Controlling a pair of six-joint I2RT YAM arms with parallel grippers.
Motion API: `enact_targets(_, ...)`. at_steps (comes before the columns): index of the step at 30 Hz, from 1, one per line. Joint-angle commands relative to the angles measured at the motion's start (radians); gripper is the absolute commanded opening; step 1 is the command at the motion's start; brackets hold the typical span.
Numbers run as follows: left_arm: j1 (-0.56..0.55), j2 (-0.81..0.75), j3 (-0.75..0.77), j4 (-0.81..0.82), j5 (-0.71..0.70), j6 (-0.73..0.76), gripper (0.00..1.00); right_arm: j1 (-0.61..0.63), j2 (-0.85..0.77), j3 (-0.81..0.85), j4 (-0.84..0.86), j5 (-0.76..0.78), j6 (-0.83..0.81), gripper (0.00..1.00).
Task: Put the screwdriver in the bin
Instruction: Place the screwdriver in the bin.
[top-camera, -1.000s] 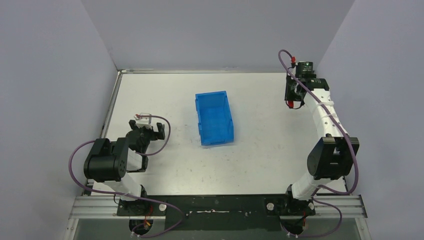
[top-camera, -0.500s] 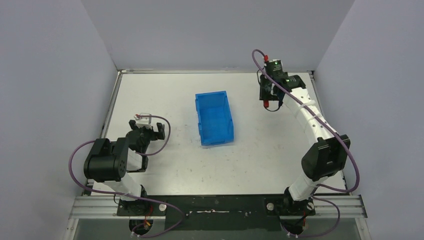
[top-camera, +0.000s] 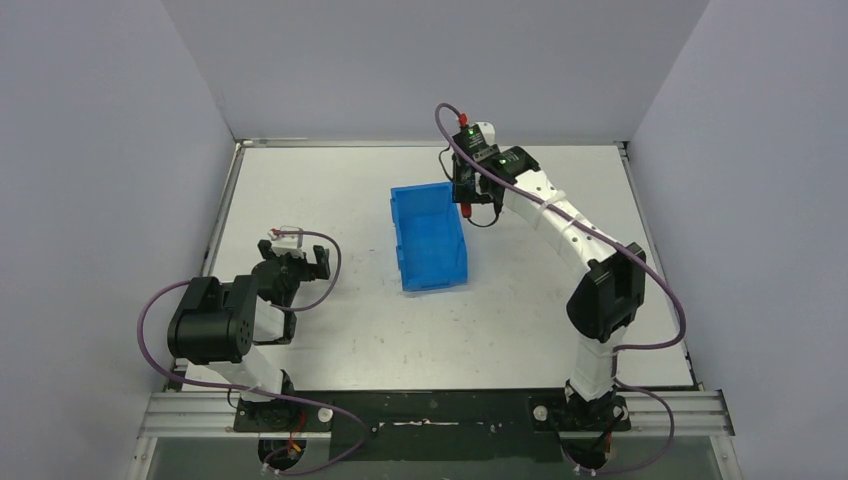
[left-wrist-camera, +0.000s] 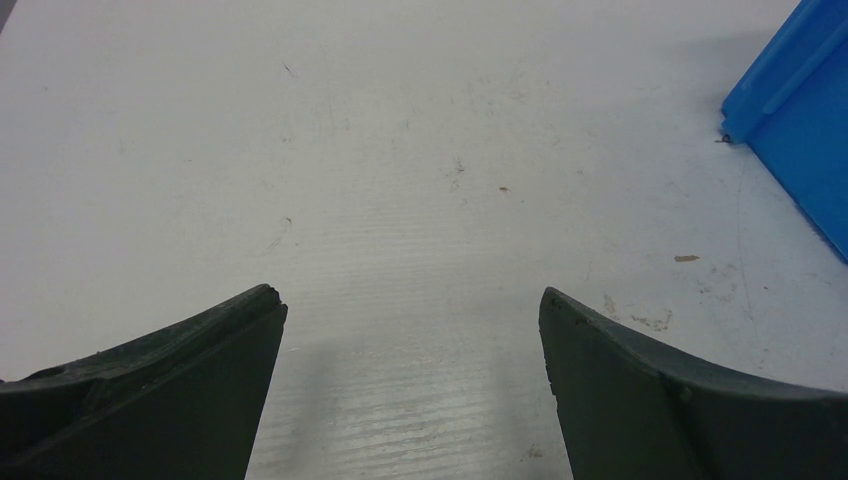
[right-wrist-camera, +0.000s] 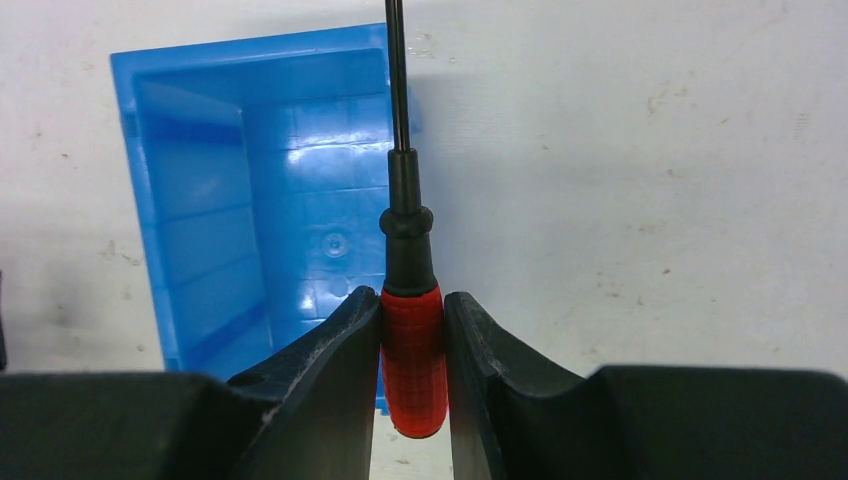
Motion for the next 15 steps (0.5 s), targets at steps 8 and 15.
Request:
enact_targets(8,-0.005,-0.02,0.01,0.024,0.002,0.008,0.97,0.108,0.079,0.144,0.0,0.036,0.134,0.15)
enact_targets(15,-0.005,-0.019,0.01,0.025,0.002,0.008,0.97,0.152,0.053,0.042,0.073,0.046,0.159,0.14)
